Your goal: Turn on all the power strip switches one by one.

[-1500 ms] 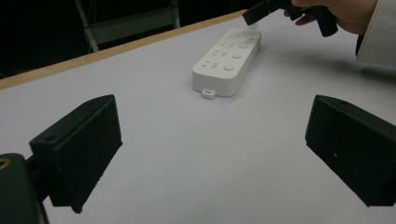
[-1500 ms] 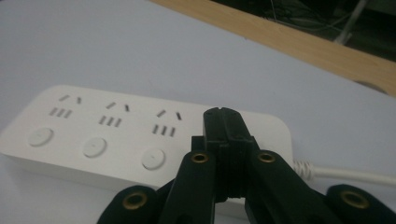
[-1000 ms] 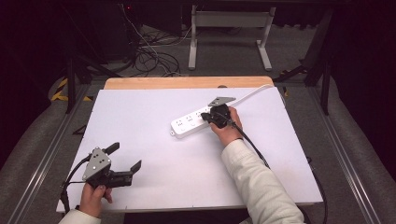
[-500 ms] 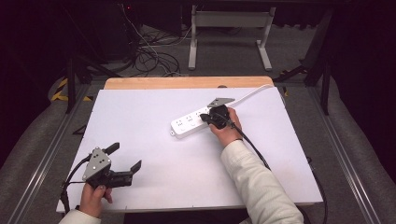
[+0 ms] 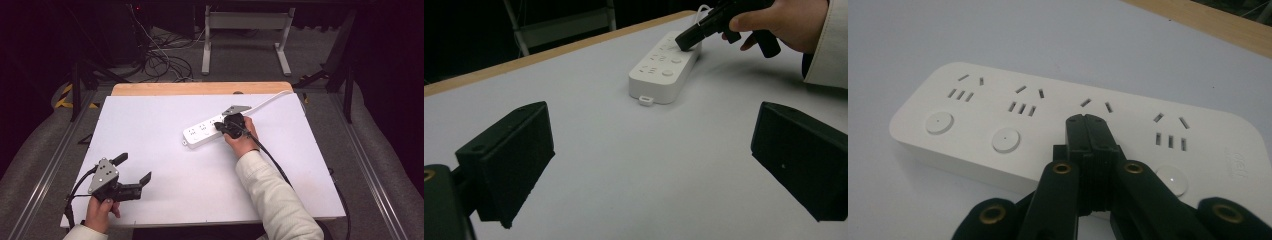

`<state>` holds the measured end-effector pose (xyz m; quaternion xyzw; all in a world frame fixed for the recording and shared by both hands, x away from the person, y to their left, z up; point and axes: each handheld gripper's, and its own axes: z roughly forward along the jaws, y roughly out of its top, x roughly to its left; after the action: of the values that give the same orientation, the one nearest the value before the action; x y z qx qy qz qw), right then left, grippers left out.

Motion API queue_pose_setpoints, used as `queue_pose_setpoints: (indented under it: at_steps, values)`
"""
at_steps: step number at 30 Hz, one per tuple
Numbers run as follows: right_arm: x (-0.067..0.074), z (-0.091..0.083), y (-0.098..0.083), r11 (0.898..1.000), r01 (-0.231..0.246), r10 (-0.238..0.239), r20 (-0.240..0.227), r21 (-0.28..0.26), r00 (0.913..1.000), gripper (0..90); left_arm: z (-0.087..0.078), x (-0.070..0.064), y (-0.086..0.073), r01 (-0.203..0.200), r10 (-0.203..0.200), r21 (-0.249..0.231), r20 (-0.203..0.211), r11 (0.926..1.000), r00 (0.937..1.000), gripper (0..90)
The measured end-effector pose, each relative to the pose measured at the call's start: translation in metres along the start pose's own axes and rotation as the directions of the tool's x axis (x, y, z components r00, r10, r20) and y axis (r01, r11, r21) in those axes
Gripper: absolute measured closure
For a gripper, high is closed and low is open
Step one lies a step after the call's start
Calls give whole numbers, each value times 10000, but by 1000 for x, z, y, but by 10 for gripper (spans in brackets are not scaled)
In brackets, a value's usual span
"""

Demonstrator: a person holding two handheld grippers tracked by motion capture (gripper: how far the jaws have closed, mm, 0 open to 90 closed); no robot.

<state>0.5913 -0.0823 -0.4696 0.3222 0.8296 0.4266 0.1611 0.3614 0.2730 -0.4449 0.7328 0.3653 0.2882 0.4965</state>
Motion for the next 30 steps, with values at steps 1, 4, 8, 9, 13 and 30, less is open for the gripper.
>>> queue_pose_setpoints:
  at_steps: [1,4,8,9,13,30]
  values:
    - [0,0,0,10000,0,0,13,3,10000,900,0,0,0,6,-6,-3,1,10000,10000,39]
    - [-1,0,-1,9997,-257,257,-29,-2,9997,900,1,0,0,37,-37,-5,13,10000,10000,38]
    - [-1,1,-1,9990,-451,451,-62,30,9990,900,1,0,0,-31,31,47,47,10000,10000,39]
    - [0,1,-1,9990,-434,434,8,54,9991,900,1,1,0,-54,54,58,52,10000,10000,39]
    - [-1,1,-1,9986,-527,527,34,61,9986,900,1,0,0,41,-41,18,39,10000,10000,39]
    - [22,-7,11,9976,386,-417,-532,-576,9977,900,1,0,0,10,-10,36,35,10000,10000,39]
